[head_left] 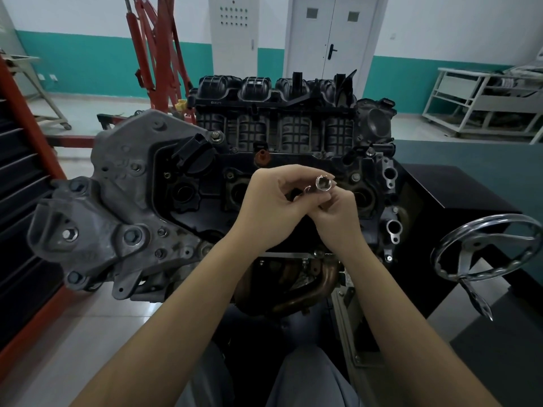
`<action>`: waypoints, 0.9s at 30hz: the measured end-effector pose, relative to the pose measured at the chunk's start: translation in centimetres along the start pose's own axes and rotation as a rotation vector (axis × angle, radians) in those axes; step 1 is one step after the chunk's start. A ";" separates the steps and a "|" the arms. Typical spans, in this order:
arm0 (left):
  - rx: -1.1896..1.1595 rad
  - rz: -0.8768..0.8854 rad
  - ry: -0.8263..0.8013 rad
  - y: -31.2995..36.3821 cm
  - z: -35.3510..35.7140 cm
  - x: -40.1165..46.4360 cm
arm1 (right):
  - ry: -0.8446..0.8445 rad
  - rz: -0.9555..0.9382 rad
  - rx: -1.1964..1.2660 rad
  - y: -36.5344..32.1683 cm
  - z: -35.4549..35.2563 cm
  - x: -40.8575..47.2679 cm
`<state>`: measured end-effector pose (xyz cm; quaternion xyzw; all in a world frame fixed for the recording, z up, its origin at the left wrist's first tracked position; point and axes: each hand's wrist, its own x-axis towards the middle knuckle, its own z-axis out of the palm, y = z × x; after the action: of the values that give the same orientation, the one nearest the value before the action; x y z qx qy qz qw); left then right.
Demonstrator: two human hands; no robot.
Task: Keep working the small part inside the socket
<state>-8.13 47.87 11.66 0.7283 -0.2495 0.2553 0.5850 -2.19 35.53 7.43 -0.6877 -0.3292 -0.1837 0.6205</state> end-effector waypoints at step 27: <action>0.014 -0.018 -0.026 0.0 0.2 0.0 | 0.090 0.020 0.039 0.1 0.3 -0.1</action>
<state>-8.09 47.73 11.59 0.7378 -0.2487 0.2419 0.5789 -2.19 35.80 7.26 -0.6695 -0.2977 -0.2019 0.6499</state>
